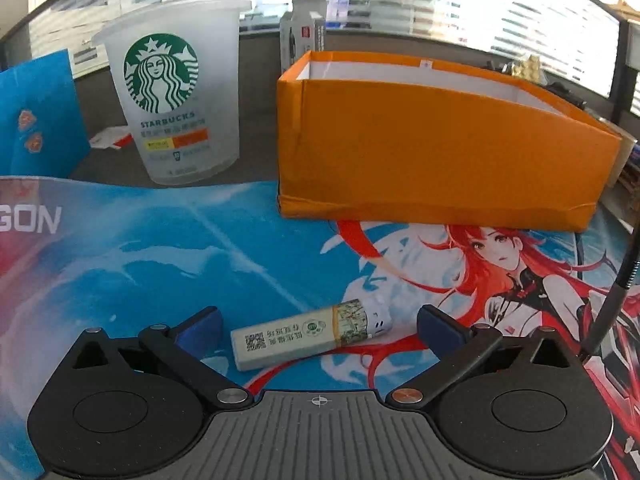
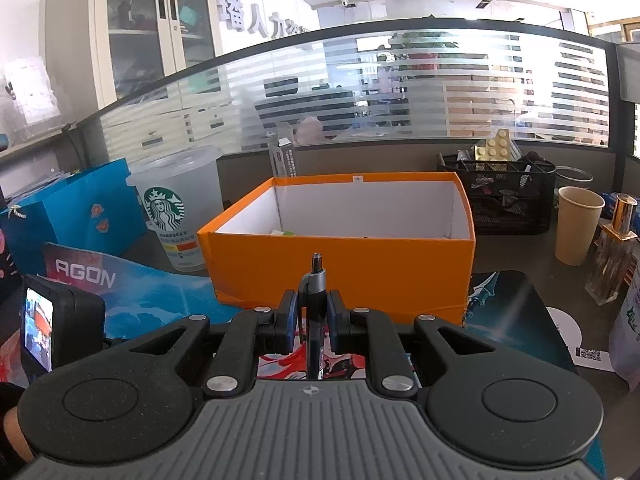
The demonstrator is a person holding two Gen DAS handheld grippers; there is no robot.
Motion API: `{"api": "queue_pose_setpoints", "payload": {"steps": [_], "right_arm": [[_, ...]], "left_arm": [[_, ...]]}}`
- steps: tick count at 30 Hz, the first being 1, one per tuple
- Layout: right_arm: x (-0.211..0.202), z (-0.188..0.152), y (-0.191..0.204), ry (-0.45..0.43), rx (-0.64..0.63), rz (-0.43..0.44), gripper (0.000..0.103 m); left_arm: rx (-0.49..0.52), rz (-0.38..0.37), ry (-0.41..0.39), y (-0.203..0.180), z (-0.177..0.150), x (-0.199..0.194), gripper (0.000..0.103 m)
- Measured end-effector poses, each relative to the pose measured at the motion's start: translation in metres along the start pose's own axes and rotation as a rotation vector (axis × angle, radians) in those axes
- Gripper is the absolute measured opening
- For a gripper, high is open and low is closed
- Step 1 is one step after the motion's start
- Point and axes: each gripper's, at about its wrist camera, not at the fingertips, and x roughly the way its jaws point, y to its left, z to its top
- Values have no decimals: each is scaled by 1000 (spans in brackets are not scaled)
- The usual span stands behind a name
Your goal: Organize rigid objects
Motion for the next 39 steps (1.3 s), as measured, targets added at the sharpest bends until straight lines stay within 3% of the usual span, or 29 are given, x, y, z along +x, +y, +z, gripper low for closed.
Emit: {"api": "queue_pose_setpoints", "payload": {"steps": [2, 4, 16, 39], "right_arm": [[1, 0, -2, 0, 5, -1, 14], [1, -1, -2, 3, 7, 0, 14], [-1, 0, 3, -1, -2, -1, 14], [-18, 19, 17, -46, -46, -20, 14]], "left_arm": [[-12, -32, -32, 4, -3, -1, 101], [-7, -46, -49, 6, -2, -3, 82], [27, -130, -34, 9, -1, -14, 82], [44, -159, -172, 11, 30, -63, 82]]}}
